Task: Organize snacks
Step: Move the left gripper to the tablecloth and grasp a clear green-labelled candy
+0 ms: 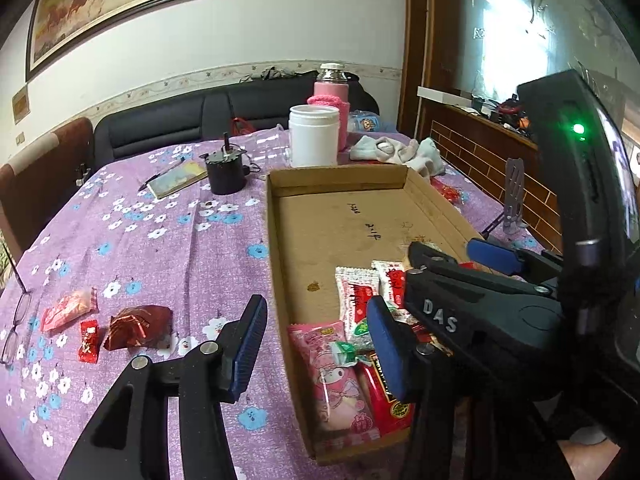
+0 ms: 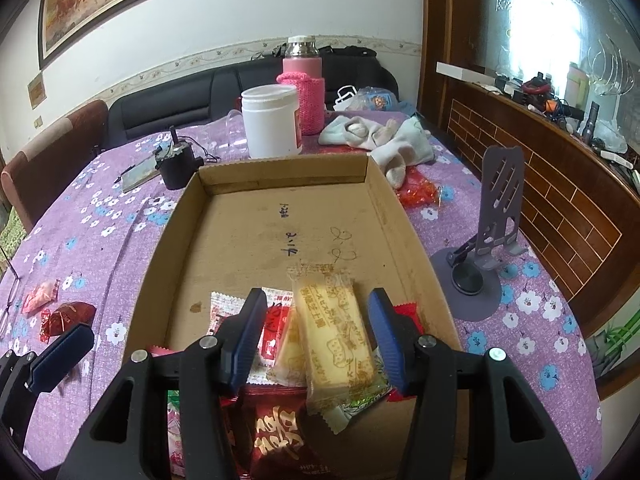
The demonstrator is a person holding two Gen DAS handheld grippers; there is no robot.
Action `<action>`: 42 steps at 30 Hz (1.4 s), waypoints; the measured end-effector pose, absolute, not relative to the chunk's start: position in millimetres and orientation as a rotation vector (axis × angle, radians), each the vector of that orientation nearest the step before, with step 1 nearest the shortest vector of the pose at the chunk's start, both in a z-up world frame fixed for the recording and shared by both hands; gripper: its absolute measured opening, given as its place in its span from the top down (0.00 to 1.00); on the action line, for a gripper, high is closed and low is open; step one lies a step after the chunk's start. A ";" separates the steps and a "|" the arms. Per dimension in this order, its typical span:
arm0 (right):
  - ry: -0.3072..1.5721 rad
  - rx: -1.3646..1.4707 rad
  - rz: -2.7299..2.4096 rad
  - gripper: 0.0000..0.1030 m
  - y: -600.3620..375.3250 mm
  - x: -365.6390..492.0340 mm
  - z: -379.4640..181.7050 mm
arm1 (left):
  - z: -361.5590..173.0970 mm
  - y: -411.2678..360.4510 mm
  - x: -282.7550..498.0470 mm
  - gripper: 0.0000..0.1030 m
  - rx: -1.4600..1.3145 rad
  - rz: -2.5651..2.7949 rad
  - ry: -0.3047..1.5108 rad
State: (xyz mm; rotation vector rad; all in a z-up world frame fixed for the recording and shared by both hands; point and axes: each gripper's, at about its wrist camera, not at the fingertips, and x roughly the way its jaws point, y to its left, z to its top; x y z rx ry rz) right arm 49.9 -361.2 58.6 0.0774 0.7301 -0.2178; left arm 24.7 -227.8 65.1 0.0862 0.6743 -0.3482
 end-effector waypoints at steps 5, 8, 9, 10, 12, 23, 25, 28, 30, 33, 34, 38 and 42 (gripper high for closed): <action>0.716 0.098 -0.216 0.50 -364.2 47.5 62.2 | 67.8 -215.7 22.4 0.47 0.076 -0.336 0.719; 0.714 0.101 -0.217 0.50 -364.5 46.6 62.8 | 69.6 -204.4 18.5 0.47 0.073 -0.346 0.748; 0.714 0.102 -0.216 0.50 -364.4 46.4 62.9 | 70.4 -200.8 16.8 0.47 0.079 -0.346 0.753; 0.712 0.102 -0.214 0.50 -364.3 45.8 63.5 | 71.4 -195.6 14.4 0.47 0.085 -0.351 0.759; 0.707 0.102 -0.211 0.50 -363.0 45.0 64.9 | 72.5 -183.7 10.2 0.46 0.089 -0.362 0.772; 0.712 0.087 -0.193 0.50 -354.9 45.2 63.2 | 57.2 -87.5 21.6 0.35 0.087 -0.290 0.833; 0.709 0.082 -0.185 0.50 -352.3 45.0 63.6 | 49.2 -82.4 29.5 0.35 0.071 -0.275 0.854; 0.712 0.080 -0.178 0.50 -350.3 45.5 63.1 | 37.3 -84.3 37.6 0.35 0.064 -0.273 0.875; 0.713 0.088 -0.170 0.50 -350.6 45.1 63.6 | 30.4 -86.9 42.9 0.35 0.069 -0.271 0.893; 0.707 0.088 -0.159 0.50 -347.8 43.3 65.3 | 26.7 -91.6 47.3 0.46 0.090 -0.260 0.886; 0.705 0.088 -0.153 0.50 -346.4 42.5 65.9 | 25.8 -92.8 48.4 0.48 0.091 -0.261 0.888; 0.697 0.084 -0.128 0.50 -339.5 39.8 66.8 | 18.6 -94.9 52.7 0.69 0.108 -0.252 0.909; 0.686 0.086 -0.089 0.50 -333.2 38.2 68.0 | 19.7 -94.6 48.4 0.69 0.140 -0.217 0.880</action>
